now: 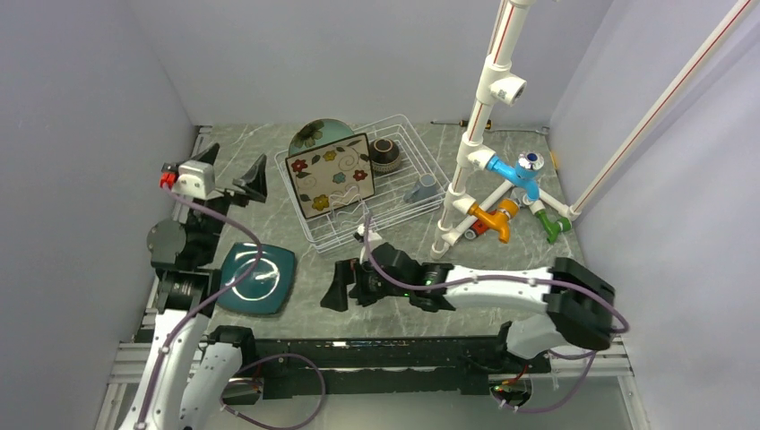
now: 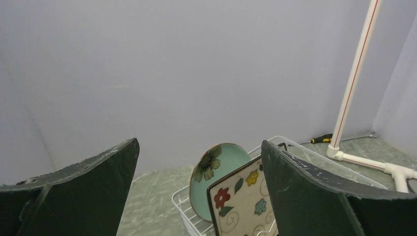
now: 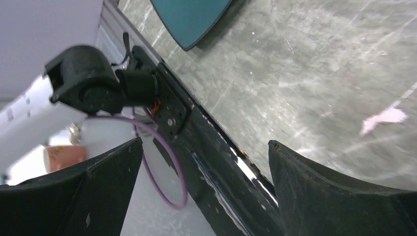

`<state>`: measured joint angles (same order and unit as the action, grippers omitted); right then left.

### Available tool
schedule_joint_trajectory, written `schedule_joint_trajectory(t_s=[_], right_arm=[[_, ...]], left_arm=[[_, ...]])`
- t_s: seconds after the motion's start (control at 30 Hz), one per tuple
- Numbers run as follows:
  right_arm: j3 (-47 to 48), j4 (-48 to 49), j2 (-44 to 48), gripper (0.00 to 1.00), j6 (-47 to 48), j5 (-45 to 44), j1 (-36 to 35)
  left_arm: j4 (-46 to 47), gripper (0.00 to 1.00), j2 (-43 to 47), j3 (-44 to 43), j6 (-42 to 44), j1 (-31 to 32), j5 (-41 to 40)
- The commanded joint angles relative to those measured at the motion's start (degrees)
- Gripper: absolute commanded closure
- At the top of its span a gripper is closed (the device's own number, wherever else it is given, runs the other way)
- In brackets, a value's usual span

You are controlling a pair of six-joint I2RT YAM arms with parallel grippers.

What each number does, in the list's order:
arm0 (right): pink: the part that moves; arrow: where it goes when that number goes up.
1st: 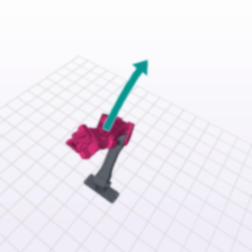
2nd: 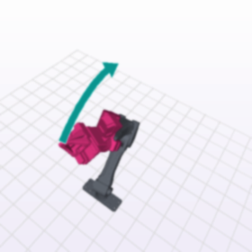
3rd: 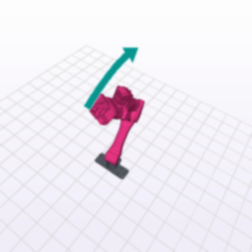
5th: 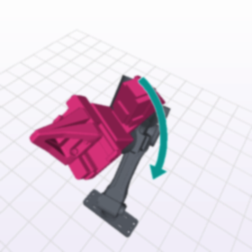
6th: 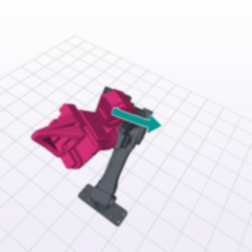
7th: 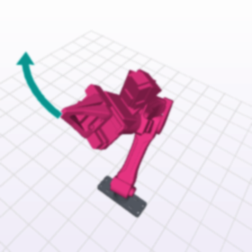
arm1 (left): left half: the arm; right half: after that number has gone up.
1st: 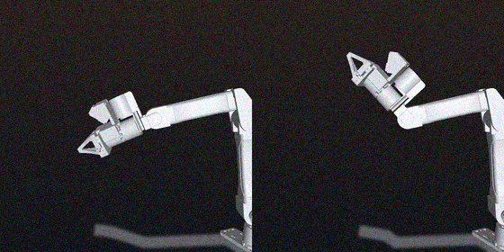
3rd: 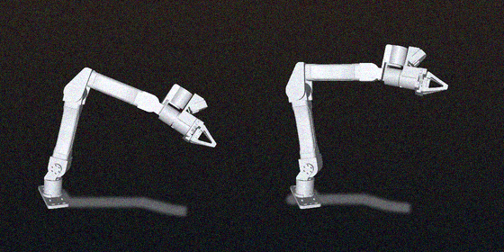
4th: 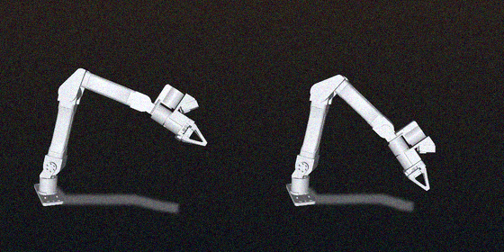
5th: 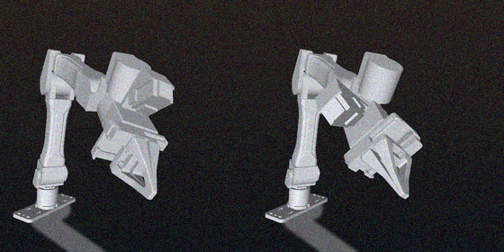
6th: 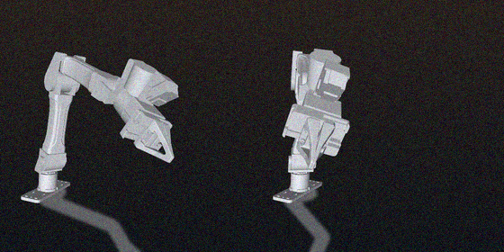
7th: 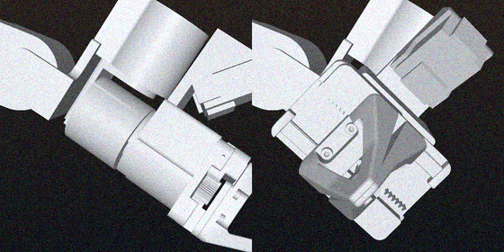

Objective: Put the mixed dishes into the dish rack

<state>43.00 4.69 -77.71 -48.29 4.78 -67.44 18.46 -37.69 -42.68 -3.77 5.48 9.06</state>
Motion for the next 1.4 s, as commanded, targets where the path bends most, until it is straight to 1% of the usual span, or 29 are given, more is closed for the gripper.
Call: schedule_joint_trajectory(t_s=[0.0,0.07,0.1,0.17,0.3,0.4,0.5,0.6,0.73,0.83,0.97,1.17,1.37], right_arm=[[3.0,13.08,-8.79,0.0,-16.22,-0.22,-0.5],[2.31,18.06,-12.51,0.01,-22.73,-1.38,-0.77],[2.13,20.34,-14.26,0.01,-24.99,-2.76,-1.06],[3.38,20.29,-17.44,0.02,-27.97,-6.11,-1.45],[4.87,22.74,-23.66,0.03,-32.91,-12.2,-3.06],[8.31,25.18,-30.65,0.03,-34.7,-11.32,-3.49],[10.37,30.22,-36.51,0.12,-36.4,-9.09,-3.42],[13.75,31.36,-41.05,0.16,-37.11,-7.25,-3.28],[16.58,29.83,-44.03,0.24,-38.52,-8.22,-3.22],[17.65,28.69,-45.81,0.29,-41.23,-9.59,-3.27],[18.64,28.4,-47.97,0.38,-43.67,-10.48,-3.28],[20.14,27.24,-50.16,0.41,-44.92,-10.63,-3.29],[20.89,26.59,-51.25,0.5,-45.86,-10.59,-3.18]], left_arm=[[-6.13,0.01,5.19,3.52,3.11,0.68,-4.39],[-1.95,0.01,7.04,6.79,5.38,0.84,-4.16],[-1.76,0.0,7.3,7.12,5.34,1.07,-4.16],[-4.58,0.01,7.16,5.48,5.87,2.09,-4.37],[-3.9,0.01,7.21,5.99,6.16,3.14,-2.79],[-4.09,0.01,7.71,6.15,5.82,3.96,-3.04],[-4.37,0.01,8.02,6.2,6.17,4.87,-3.17],[-4.65,0.01,8.53,6.29,6.81,5.63,-3.72],[-4.81,0.01,8.93,6.46,7.24,6.36,-4.13],[-4.99,0.01,9.33,6.55,7.59,6.81,-4.36],[-5.49,0.01,9.69,6.71,7.81,7.33,-5.65],[-5.46,0.01,9.66,6.82,7.85,7.44,-6.22],[-5.28,0.01,8.55,6.64,7.99,7.44,-5.82]])
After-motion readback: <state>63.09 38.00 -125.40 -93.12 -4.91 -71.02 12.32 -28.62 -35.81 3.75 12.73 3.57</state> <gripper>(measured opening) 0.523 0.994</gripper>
